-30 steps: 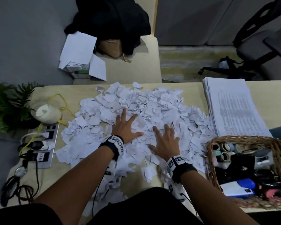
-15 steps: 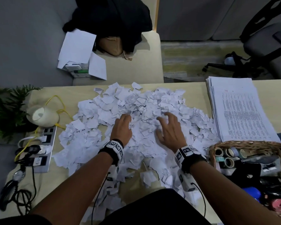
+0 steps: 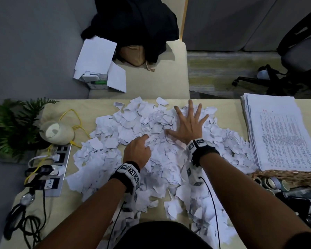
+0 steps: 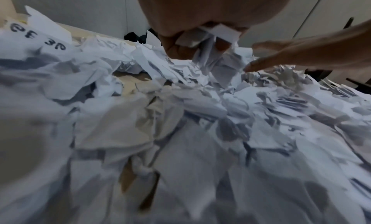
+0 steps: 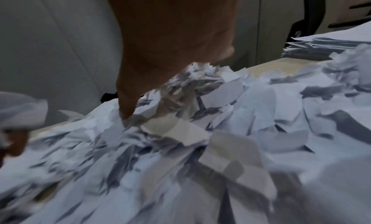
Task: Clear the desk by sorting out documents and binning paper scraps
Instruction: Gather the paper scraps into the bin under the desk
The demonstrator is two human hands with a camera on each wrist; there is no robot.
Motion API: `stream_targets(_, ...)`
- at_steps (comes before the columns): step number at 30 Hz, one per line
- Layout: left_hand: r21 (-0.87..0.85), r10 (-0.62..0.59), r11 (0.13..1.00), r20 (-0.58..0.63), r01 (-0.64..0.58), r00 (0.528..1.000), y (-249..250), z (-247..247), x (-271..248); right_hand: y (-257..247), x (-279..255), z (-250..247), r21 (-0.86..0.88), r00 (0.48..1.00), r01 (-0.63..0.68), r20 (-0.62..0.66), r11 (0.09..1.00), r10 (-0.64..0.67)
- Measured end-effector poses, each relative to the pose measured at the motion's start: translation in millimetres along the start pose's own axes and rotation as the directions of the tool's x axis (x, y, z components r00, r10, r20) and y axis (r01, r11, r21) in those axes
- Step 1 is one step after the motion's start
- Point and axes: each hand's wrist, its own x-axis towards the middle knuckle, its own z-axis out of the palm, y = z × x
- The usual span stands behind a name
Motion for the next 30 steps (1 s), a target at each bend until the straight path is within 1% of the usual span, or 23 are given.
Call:
stream_targets(2, 0.011, -0.003, 1.000, -0.007, 0.003, 1.000, 1, -3, 7, 5, 9, -1, 0.029, 0.990, 0.003, 0.141, 1.000, -0.007)
stream_targets(3, 0.008, 0.003, 1.000, -0.023, -0.003, 1.000, 1, -3, 11, 7, 10, -1, 0.038, 0.983, 0.026, 0.182, 0.999, -0.032)
stream_targets(4, 0.008, 0.001, 1.000, -0.034, -0.001, 0.999, 2, -5, 13, 8, 8, 0, 0.032, 0.980, 0.060, 0.188, 0.998, -0.065)
stream_targets(7, -0.012, -0.016, 1.000, -0.064, 0.015, 0.998, 1, -6, 19, 7, -9, 1, 0.000, 0.984, 0.146, 0.106, 0.989, -0.146)
stream_targets(10, -0.024, -0.032, 0.999, -0.062, 0.031, 0.998, 1, -7, 25, 11, -34, 1, -0.049, 0.976, 0.216, 0.034, 0.975, -0.214)
stream_targets(13, -0.027, 0.002, 1.000, -0.055, -0.003, 0.998, 8, -11, 28, 19, -59, -6, -0.098, 0.958, 0.279, -0.044, 0.955, -0.284)
stream_targets(15, -0.081, 0.061, 0.995, -0.055, -0.065, 0.997, 18, -13, 27, 22, -77, -17, -0.078, 0.960, 0.270, -0.053, 0.960, -0.274)
stream_targets(17, -0.159, 0.137, 0.977, -0.037, -0.141, 0.990, 32, -10, 26, 26, -98, -27, -0.010, 0.974, 0.215, -0.070, 0.977, -0.215)
stream_targets(20, -0.266, 0.226, 0.940, 0.010, -0.215, 0.974, 64, 1, 22, 39, -131, -43, 0.149, 0.996, 0.055, -0.079, 0.987, -0.043)
stream_targets(22, -0.360, 0.300, 0.892, 0.023, -0.272, 0.954, 94, 10, 13, 54, -157, -48, 0.251, 0.995, -0.041, -0.077, 0.967, 0.062)
stream_targets(24, -0.419, 0.361, 0.857, 0.077, -0.299, 0.929, 127, 22, -1, 72, -190, -49, 0.367, 0.983, -0.137, -0.061, 0.920, 0.171)
stream_targets(26, -0.455, 0.428, 0.828, 0.135, -0.328, 0.894, 158, 39, -22, 95, -227, -45, 0.451, 0.962, -0.197, -0.081, 0.871, 0.259)
stream_targets(27, -0.481, 0.468, 0.808, 0.172, -0.341, 0.867, 175, 48, -36, 108, -248, -43, 0.484, 0.950, -0.202, -0.114, 0.851, 0.290)
stream_targets(28, -0.502, 0.506, 0.790, 0.207, -0.353, 0.838, 192, 57, -52, 119, -268, -42, 0.512, 0.928, -0.195, -0.181, 0.837, 0.326)
stream_targets(29, -0.529, 0.553, 0.761, 0.225, -0.376, 0.802, 211, 65, -70, 133, -289, -39, 0.537, 0.895, -0.182, -0.258, 0.824, 0.365)
stream_targets(30, -0.547, 0.596, 0.736, 0.243, -0.399, 0.766, 229, 78, -87, 146, -309, -34, 0.557, 0.850, -0.182, -0.326, 0.810, 0.415)
